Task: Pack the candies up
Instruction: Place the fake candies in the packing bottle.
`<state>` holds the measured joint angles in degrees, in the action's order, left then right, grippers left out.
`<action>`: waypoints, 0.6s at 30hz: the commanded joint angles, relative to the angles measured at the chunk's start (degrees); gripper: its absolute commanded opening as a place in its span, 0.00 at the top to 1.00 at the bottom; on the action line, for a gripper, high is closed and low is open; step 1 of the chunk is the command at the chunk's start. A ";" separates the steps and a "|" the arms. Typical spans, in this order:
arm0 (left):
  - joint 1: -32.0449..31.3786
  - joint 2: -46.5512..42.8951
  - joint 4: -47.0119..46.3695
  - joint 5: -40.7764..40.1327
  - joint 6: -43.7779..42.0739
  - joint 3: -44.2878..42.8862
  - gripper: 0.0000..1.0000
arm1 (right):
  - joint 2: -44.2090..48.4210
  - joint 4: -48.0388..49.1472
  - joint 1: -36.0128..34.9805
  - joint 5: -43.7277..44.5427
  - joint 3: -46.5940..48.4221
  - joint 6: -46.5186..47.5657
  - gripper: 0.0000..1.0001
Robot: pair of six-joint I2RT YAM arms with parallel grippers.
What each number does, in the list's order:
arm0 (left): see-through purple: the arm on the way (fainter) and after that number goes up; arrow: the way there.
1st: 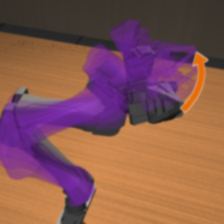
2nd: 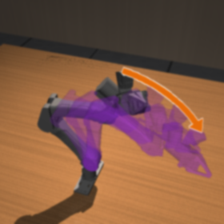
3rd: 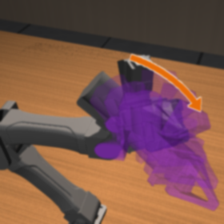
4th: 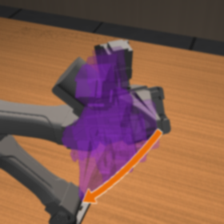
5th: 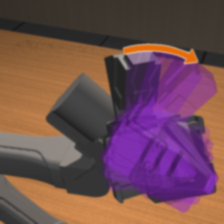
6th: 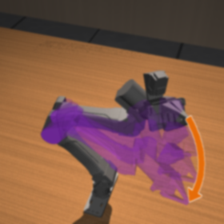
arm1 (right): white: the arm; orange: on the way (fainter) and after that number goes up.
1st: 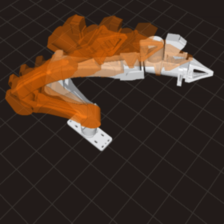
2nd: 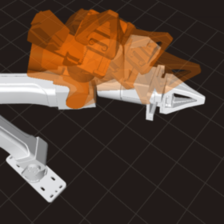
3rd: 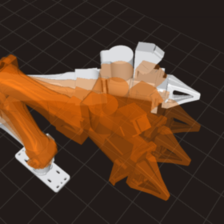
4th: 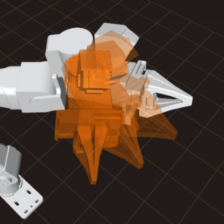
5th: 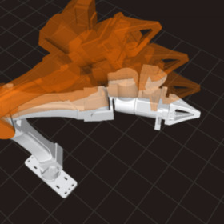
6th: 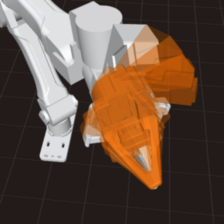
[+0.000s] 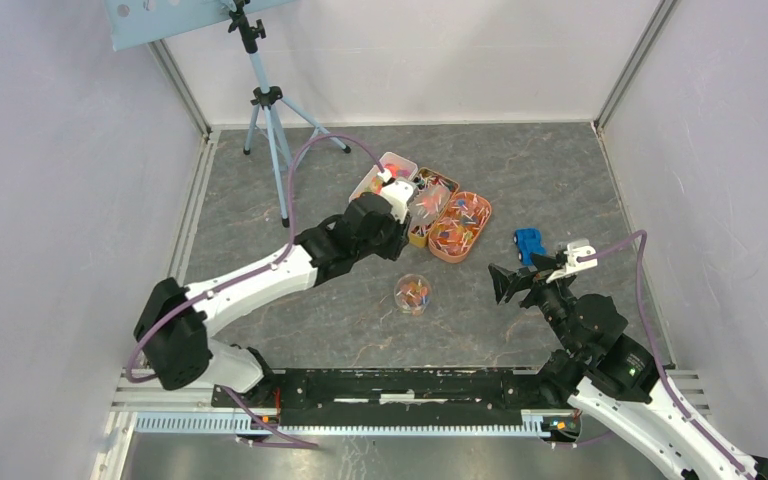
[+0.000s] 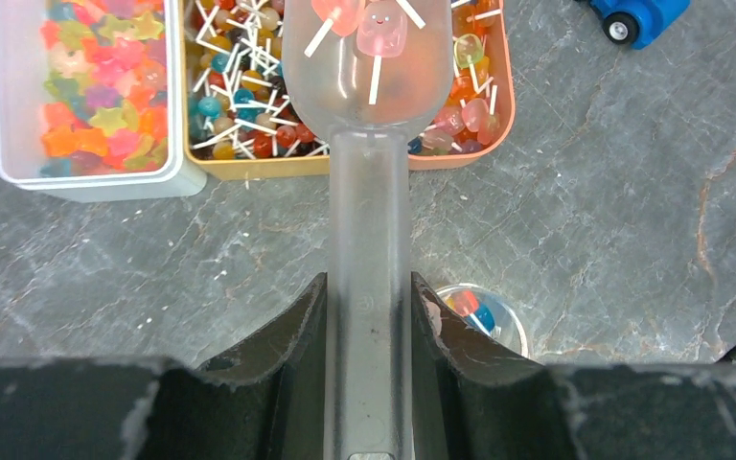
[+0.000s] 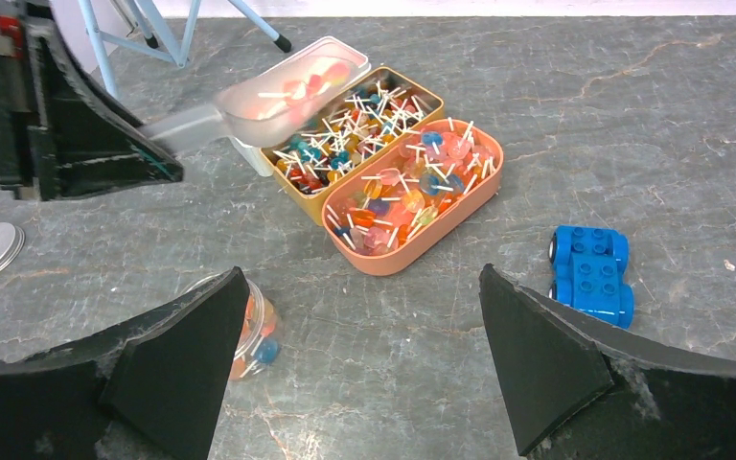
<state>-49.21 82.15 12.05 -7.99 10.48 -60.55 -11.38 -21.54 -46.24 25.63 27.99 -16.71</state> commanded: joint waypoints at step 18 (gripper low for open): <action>0.27 -25.74 22.40 7.06 0.59 2.74 0.98 | -2.72 0.18 -0.16 0.78 2.52 0.63 0.02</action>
<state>-49.21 59.83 26.26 -4.69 9.72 -54.81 -13.67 -21.78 -46.24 25.76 28.08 -16.64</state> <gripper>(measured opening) 0.375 0.982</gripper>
